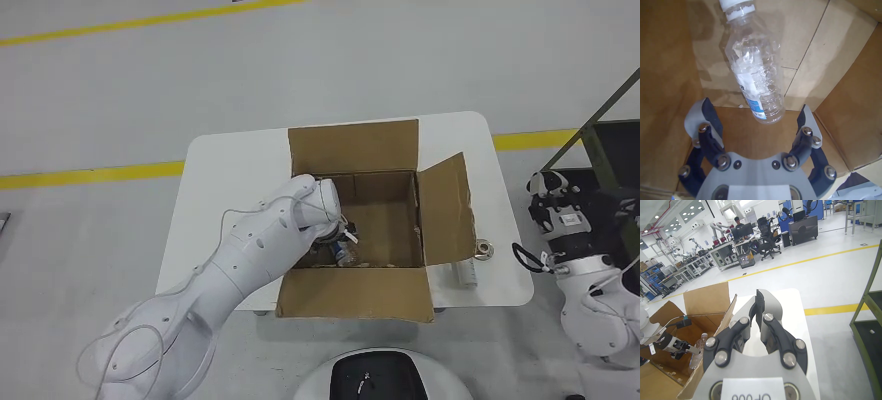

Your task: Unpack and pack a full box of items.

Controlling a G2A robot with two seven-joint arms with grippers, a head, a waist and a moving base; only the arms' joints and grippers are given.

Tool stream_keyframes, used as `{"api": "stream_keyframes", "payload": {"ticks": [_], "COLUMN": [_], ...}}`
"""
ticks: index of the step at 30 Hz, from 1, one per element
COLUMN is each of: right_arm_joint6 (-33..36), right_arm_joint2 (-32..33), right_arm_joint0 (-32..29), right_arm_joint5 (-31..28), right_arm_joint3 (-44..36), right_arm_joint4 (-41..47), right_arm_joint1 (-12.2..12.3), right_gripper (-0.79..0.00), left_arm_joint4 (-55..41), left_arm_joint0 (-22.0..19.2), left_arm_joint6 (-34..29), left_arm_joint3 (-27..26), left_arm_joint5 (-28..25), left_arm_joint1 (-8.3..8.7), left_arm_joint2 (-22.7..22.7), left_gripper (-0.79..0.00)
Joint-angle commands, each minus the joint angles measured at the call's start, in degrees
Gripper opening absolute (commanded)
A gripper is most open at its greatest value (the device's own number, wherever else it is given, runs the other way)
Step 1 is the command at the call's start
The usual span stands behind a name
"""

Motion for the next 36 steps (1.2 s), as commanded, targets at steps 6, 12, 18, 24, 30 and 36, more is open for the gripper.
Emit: {"api": "stream_keyframes", "payload": {"ticks": [6,12,18,24,30,36], "right_arm_joint6": [-0.72,-1.09,-1.41,-1.55,-1.70,-1.50], "right_arm_joint2": [0.33,0.20,0.28,0.19,-0.09,-0.56], "right_arm_joint0": [-0.46,-1.00,-1.30,-1.59,-1.73,-1.77], "right_arm_joint5": [-0.49,-0.60,-0.53,-0.50,-0.53,-0.46], "right_arm_joint3": [-1.04,-1.54,-1.72,-1.94,-2.30,-2.47], "right_arm_joint4": [0.42,0.48,0.55,0.71,0.80,0.46], "right_arm_joint1": [0.09,0.14,0.19,0.24,0.27,0.31], "right_gripper": [-0.785,-0.785,-0.785,-0.785,-0.785,-0.785], "left_arm_joint4": [-0.71,-1.01,-1.09,-1.91,-6.74,-6.04], "left_arm_joint0": [0.38,0.61,0.34,-2.32,-7.74,-6.78], "left_arm_joint6": [1.85,3.67,5.07,7.49,13.15,17.16], "left_arm_joint3": [-3.71,-7.29,-11.24,-20.42,-34.19,-47.21], "left_arm_joint5": [1.85,3.67,5.07,7.49,13.14,14.94], "left_arm_joint1": [1.58,2.91,4.31,6.87,12.30,20.65], "left_arm_joint2": [0.00,0.00,0.00,0.00,-0.69,-9.42], "left_gripper": [0.000,0.000,0.000,0.000,0.000,0.000]}}
